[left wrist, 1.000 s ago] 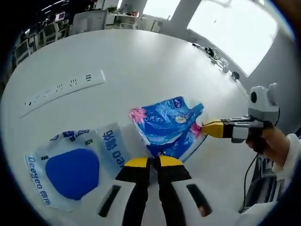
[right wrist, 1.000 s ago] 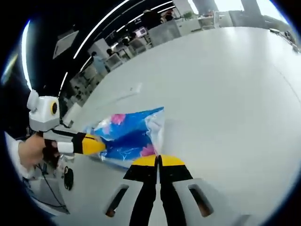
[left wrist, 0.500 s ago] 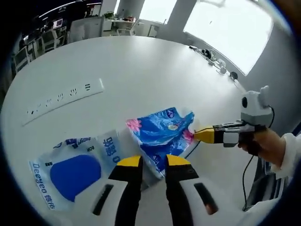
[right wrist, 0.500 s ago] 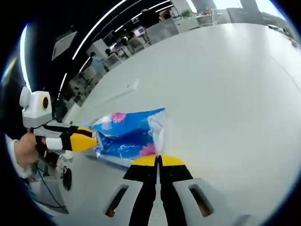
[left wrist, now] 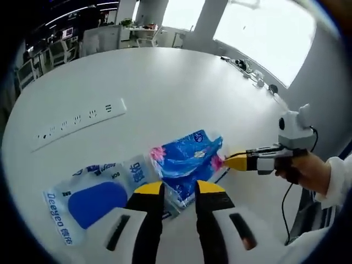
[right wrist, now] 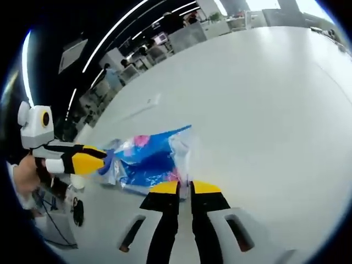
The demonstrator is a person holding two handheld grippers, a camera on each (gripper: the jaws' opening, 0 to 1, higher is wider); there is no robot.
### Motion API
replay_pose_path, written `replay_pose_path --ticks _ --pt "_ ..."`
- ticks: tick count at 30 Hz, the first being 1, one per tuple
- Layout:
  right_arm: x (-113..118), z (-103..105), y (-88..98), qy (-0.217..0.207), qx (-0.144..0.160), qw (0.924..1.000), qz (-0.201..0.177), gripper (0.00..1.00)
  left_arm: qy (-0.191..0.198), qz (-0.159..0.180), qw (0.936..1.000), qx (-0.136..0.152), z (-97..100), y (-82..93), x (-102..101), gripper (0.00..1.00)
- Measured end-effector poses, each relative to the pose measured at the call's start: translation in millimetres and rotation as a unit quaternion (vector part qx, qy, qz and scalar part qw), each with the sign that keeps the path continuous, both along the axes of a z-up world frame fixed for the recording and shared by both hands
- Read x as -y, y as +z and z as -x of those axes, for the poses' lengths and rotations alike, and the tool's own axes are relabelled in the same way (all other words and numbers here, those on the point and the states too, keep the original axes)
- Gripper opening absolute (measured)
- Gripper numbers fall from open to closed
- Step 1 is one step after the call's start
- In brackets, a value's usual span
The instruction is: Arrange the tabletop items into an orderly group along one side of the table until the central work area is clear of visible clutter.
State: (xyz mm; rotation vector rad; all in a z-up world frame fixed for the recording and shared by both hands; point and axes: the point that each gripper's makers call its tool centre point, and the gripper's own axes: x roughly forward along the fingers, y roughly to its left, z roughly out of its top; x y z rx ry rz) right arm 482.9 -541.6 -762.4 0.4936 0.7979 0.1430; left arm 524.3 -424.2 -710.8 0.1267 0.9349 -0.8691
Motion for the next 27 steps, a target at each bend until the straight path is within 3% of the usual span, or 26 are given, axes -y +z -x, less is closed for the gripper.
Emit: replay_pose_path --ticks 7,10,13,18,24,27 --pt "0 3 6.1 -0.002 0.016 0.9998 0.007 0.18 0.005 0.008 0.9999 0.012 -0.2 8.7 -6 0.23" --pt "-1 5 11.5 0.005 0.028 0.9993 0.023 0.28 0.011 0.011 0.9996 0.025 -2.5 12.9 -9 0.35" --pt "-1 7 16.3 0.004 0.031 0.9993 0.020 0.31 0.022 0.012 0.9992 0.032 -4.7 15.5 -14 0.49" --pt "-7 9 27.8 0.009 0.042 0.9990 0.015 0.39 0.028 0.011 0.9989 0.037 -1.6 18.6 -23 0.57" --pt "-17 18 40.4 0.009 0.048 0.9988 -0.008 0.48 0.028 0.006 0.9985 0.046 2.9 19.6 -31 0.75" --pt "-24 23 47.7 0.013 0.050 0.9986 -0.010 0.53 0.030 0.011 0.9985 0.045 5.4 21.8 -36 0.79"
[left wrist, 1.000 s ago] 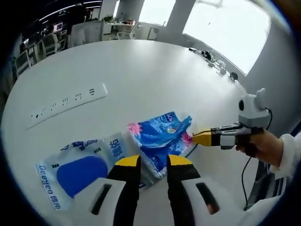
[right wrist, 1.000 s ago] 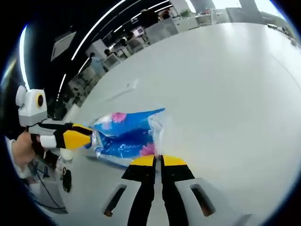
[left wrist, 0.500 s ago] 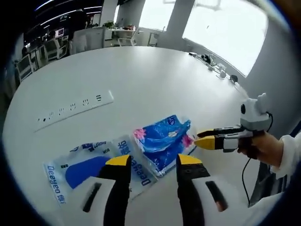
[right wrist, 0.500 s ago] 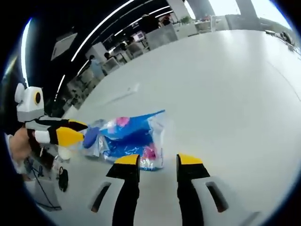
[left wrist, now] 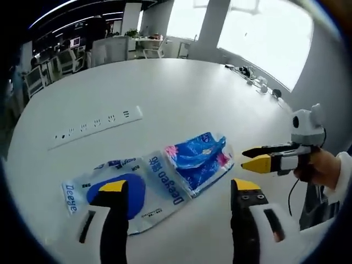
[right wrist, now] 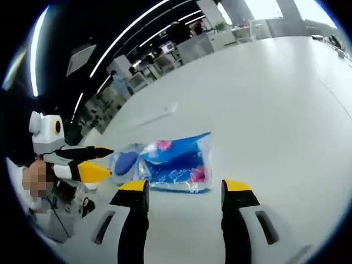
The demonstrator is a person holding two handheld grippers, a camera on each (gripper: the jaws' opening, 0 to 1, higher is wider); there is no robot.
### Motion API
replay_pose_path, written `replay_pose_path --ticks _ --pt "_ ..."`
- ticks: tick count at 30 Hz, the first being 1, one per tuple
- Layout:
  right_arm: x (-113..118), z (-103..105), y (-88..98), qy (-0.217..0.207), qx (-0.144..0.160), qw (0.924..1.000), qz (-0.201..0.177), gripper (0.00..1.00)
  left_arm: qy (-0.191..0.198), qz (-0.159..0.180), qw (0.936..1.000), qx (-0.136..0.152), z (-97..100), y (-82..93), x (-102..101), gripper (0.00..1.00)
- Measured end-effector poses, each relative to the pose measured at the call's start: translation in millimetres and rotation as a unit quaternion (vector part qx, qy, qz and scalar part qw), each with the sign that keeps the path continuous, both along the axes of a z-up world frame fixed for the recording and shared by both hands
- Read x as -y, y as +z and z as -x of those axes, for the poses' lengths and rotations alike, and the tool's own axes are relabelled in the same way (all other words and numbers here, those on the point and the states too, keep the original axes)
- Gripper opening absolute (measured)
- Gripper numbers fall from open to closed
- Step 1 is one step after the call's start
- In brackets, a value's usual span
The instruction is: Arrange the tabletop items into an orderly group along one side of the table until the central work area is clear of visible clutter.
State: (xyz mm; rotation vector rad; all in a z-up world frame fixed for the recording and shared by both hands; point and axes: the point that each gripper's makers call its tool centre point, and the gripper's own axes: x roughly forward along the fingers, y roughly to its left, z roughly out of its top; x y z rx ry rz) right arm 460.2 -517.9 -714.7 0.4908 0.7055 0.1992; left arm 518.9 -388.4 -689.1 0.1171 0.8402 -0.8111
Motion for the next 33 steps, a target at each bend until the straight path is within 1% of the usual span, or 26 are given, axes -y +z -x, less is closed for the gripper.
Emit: replay_pose_path --ticks 3,7,10,11,12,13,15,17,18,20,21,22,23,26,30,31,33 --pt "-5 5 6.3 0.005 0.000 1.0000 -0.003 0.56 0.003 0.005 1.0000 -0.002 2.4 1.7 -5 0.81" --pt "-8 12 14.2 0.012 0.000 0.9999 -0.009 0.58 -0.007 0.011 0.9999 0.002 11.5 3.8 -15 0.84" --pt "-8 17 18.3 0.013 -0.002 0.9999 -0.008 0.59 -0.006 0.017 0.9998 -0.001 17.6 5.9 -24 0.84" --pt "-8 21 19.0 0.013 -0.008 0.9999 -0.006 0.60 -0.004 0.021 0.9998 -0.004 19.7 6.5 -28 0.84" --pt "-8 23 20.0 0.011 -0.013 0.9998 -0.008 0.61 -0.004 0.023 0.9997 -0.005 21.1 6.7 -30 0.84" --pt "-9 25 23.6 0.008 -0.013 0.9998 -0.013 0.63 -0.002 0.024 0.9997 -0.005 23.1 7.3 -34 0.84" --pt "-13 28 32.8 0.004 -0.004 0.9996 -0.027 0.63 0.000 0.026 0.9996 -0.007 27.0 8.8 -42 0.83" --pt "-16 33 38.8 0.000 0.002 0.9994 -0.035 0.63 -0.005 0.037 0.9992 -0.016 33.6 11.5 -45 0.84" --pt "-18 37 41.7 0.000 0.005 0.9993 -0.038 0.63 0.002 0.047 0.9984 -0.031 37.5 12.7 -48 0.85" --pt "-23 46 44.3 0.003 0.005 0.9991 -0.042 0.62 0.007 0.062 0.9975 -0.031 40.2 18.3 -51 0.86" --pt "-24 50 44.3 0.003 0.003 0.9991 -0.043 0.62 0.012 0.075 0.9967 -0.028 42.0 23.7 -55 0.86" --pt "-25 56 44.0 0.002 0.002 0.9990 -0.044 0.62 0.014 0.079 0.9964 -0.029 43.6 25.8 -58 0.86" --pt "-26 58 44.1 0.001 0.001 0.9990 -0.045 0.62 0.019 0.084 0.9959 -0.028 45.4 28.6 -63 0.86" --pt "-27 76 40.0 -0.013 -0.007 0.9983 -0.056 0.61 0.020 0.091 0.9952 -0.029 51.1 31.4 -75 0.85" --pt "-33 95 30.2 -0.031 -0.025 0.9960 -0.079 0.59 0.024 0.080 0.9961 -0.026 60.9 32.1 -99 0.82" --pt "-34 99 25.3 -0.038 -0.033 0.9950 -0.086 0.59 0.026 0.079 0.9962 -0.027 62.7 32.1 -104 0.82" --pt "-35 105 19.4 -0.043 -0.043 0.9942 -0.088 0.58 0.032 0.075 0.9963 -0.029 66.4 31.5 -117 0.81"
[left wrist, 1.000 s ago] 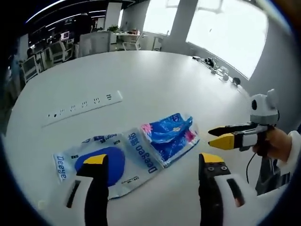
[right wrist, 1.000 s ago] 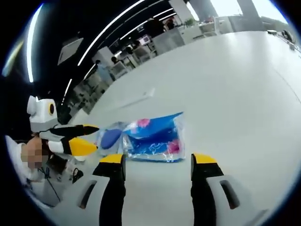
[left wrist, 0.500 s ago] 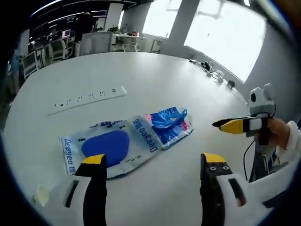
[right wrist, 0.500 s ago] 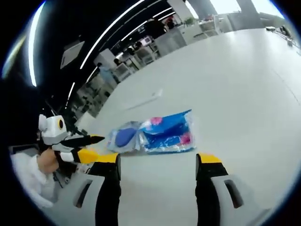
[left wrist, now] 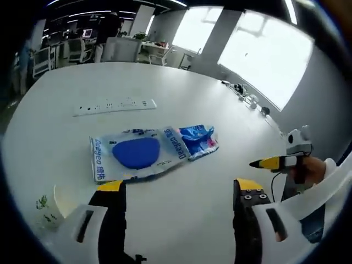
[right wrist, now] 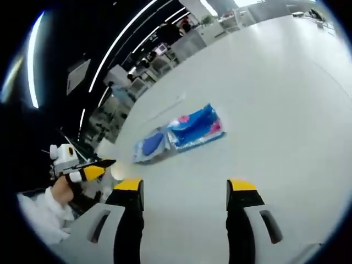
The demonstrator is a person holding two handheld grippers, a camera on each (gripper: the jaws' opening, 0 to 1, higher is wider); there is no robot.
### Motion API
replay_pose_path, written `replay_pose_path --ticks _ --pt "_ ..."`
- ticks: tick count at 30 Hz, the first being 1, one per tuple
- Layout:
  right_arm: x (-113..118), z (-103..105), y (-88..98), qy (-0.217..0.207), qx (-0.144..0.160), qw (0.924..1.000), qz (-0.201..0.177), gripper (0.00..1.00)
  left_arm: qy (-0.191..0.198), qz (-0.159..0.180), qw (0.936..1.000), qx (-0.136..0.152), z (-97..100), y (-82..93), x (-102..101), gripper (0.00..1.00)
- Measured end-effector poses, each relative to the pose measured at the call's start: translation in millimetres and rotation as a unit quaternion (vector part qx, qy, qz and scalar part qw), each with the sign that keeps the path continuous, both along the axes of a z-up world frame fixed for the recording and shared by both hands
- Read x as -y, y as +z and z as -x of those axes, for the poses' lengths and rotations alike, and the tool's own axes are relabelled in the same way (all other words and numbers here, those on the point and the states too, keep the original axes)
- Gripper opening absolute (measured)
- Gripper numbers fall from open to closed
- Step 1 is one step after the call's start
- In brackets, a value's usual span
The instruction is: Arrange the tabletop items into an orderly group along one side of the table until the central work area is clear of visible clutter.
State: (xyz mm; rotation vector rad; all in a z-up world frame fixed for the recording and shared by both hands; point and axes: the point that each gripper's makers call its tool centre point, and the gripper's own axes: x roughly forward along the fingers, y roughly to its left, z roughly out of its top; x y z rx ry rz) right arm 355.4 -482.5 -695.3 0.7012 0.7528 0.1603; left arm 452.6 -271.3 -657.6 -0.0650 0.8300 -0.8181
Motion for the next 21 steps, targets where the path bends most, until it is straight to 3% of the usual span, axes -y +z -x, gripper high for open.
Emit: replay_pose_path --ticks 8,12,18,21 --pt "3 -12 8.6 -0.012 0.005 0.9999 -0.010 0.58 0.045 0.000 0.9990 -0.003 4.0 3.5 -38 0.80" --pt "0 -21 17.7 -0.028 0.023 0.9984 -0.044 0.57 0.063 0.006 0.9980 0.001 0.7 7.3 -46 0.78" --pt "-11 -8 13.6 -0.013 0.014 0.9987 -0.047 0.56 0.071 0.008 0.9974 0.009 -1.0 10.8 -48 0.76" --pt "-15 -1 12.6 -0.022 0.011 0.9967 -0.077 0.56 0.063 -0.002 0.9978 0.017 1.2 11.1 -49 0.76"
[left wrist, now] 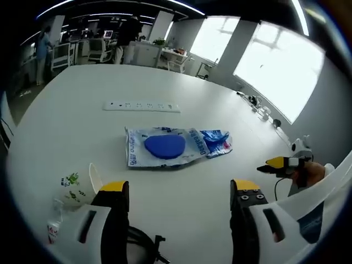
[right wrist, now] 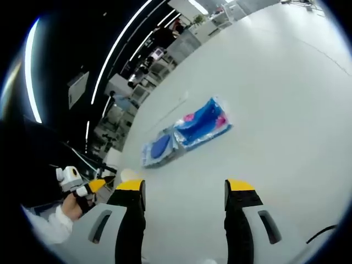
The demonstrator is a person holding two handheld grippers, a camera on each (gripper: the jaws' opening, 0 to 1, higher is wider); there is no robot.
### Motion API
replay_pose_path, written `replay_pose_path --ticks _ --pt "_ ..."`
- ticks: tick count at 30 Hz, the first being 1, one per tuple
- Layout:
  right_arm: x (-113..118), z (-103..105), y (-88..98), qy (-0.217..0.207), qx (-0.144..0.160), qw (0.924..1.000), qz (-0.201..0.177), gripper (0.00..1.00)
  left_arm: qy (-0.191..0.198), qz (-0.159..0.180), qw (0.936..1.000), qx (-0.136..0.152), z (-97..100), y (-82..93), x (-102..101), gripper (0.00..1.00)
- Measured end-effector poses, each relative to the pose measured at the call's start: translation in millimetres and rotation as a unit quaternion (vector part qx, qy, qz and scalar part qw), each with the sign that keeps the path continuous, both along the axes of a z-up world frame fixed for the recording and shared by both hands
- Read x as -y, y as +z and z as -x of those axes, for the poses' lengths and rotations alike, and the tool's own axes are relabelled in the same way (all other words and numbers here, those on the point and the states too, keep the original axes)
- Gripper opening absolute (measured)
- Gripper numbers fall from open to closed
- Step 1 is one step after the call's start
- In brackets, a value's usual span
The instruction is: Arrange the tabletop items into an orderly group along one side of the table until the central work area is clear of visible clutter.
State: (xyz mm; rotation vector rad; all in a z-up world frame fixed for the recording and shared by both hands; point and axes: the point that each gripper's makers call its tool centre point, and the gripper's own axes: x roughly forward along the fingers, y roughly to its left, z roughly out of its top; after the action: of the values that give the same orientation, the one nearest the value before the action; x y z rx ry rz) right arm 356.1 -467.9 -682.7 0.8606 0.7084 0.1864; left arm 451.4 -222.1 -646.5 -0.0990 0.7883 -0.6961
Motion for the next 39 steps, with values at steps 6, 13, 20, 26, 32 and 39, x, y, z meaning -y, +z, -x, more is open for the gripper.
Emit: replay_pose_path --ticks 6,13,20,26,32,39 --pt "0 7 2.1 -0.002 0.005 1.0000 -0.002 0.57 -0.010 -0.022 0.9996 0.012 0.7 1.5 -6 0.75" --pt "-6 17 4.5 0.010 0.013 0.9998 0.009 0.57 -0.013 -0.027 0.9991 0.031 0.9 6.8 -13 0.76" --pt "-10 27 3.3 0.044 0.016 0.9980 0.042 0.54 -0.002 -0.055 0.9980 0.032 3.3 0.5 -44 0.73" --pt "-21 30 -6.2 0.069 0.005 0.9955 0.064 0.55 -0.008 -0.097 0.9945 0.040 -4.8 -8.5 -78 0.73" --pt "-23 20 -1.7 0.070 0.013 0.9954 0.064 0.55 -0.045 -0.147 0.9853 0.074 -21.7 -13.1 -94 0.75" --pt "-24 23 -7.1 0.074 0.001 0.9952 0.065 0.54 -0.177 -0.304 0.9265 0.135 -41.5 -31.3 -114 0.71"
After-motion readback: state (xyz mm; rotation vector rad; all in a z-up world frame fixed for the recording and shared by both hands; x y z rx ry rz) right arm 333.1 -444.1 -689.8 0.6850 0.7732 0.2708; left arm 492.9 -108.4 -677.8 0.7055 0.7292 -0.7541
